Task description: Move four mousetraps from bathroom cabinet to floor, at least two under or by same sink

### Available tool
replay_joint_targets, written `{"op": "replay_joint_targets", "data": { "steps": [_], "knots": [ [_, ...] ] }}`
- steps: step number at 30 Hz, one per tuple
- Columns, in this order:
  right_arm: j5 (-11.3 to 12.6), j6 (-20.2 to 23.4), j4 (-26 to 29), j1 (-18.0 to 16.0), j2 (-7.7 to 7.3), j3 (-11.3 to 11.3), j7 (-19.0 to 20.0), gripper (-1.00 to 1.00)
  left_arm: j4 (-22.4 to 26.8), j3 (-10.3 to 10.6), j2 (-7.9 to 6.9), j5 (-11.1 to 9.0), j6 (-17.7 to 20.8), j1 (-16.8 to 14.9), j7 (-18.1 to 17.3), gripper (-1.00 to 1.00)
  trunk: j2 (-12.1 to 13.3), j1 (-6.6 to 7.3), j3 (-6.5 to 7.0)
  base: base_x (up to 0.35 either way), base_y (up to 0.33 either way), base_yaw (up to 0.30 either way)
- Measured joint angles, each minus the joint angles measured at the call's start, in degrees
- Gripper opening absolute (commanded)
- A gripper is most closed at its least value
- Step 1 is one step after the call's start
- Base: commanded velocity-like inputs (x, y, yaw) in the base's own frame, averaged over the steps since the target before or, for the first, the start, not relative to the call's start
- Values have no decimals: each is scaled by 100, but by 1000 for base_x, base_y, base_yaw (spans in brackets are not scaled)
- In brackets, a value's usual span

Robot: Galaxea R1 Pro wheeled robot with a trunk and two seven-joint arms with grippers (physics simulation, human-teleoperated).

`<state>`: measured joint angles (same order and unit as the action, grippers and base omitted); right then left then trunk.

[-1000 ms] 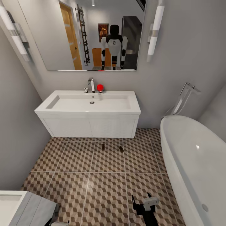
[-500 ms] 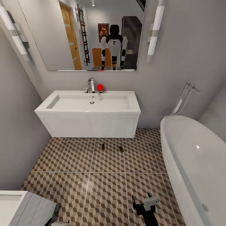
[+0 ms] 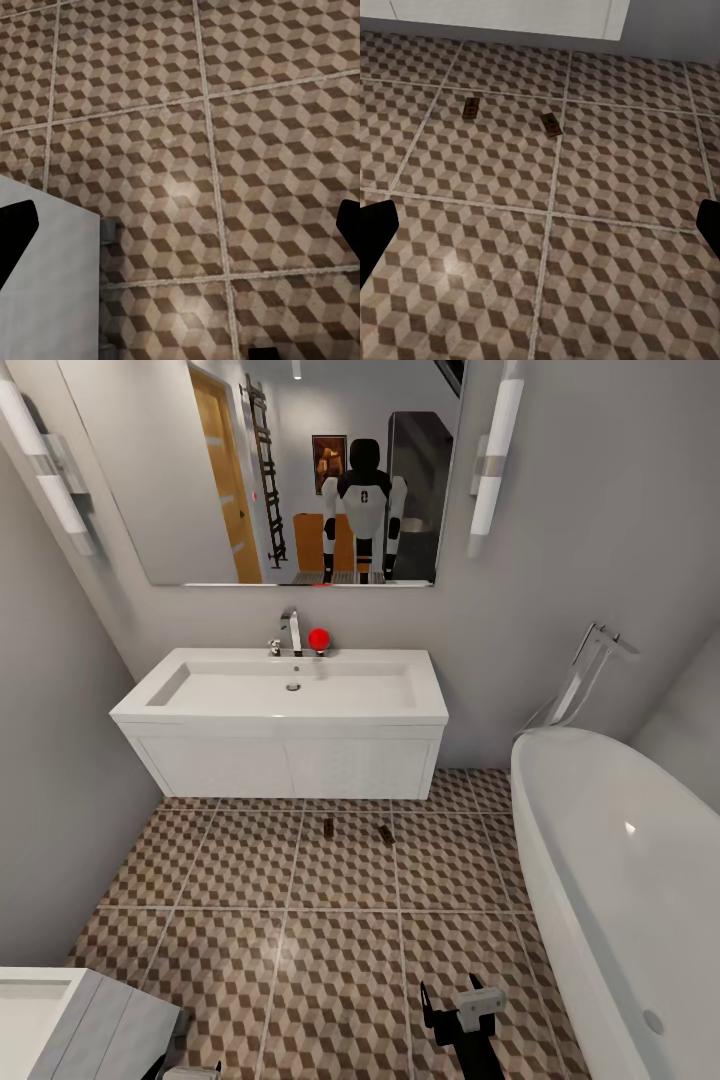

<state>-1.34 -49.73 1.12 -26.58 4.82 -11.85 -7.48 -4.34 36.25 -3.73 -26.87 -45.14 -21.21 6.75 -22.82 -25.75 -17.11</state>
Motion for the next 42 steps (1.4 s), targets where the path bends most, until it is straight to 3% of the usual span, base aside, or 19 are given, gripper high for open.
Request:
{"op": "replay_joint_targets", "data": {
  "steps": [42],
  "knots": [
    [0,0,0,2,0,0,0,100,0,0,0,0,0,0,0,100,0,0,0,0,0,0]
  ]
}}
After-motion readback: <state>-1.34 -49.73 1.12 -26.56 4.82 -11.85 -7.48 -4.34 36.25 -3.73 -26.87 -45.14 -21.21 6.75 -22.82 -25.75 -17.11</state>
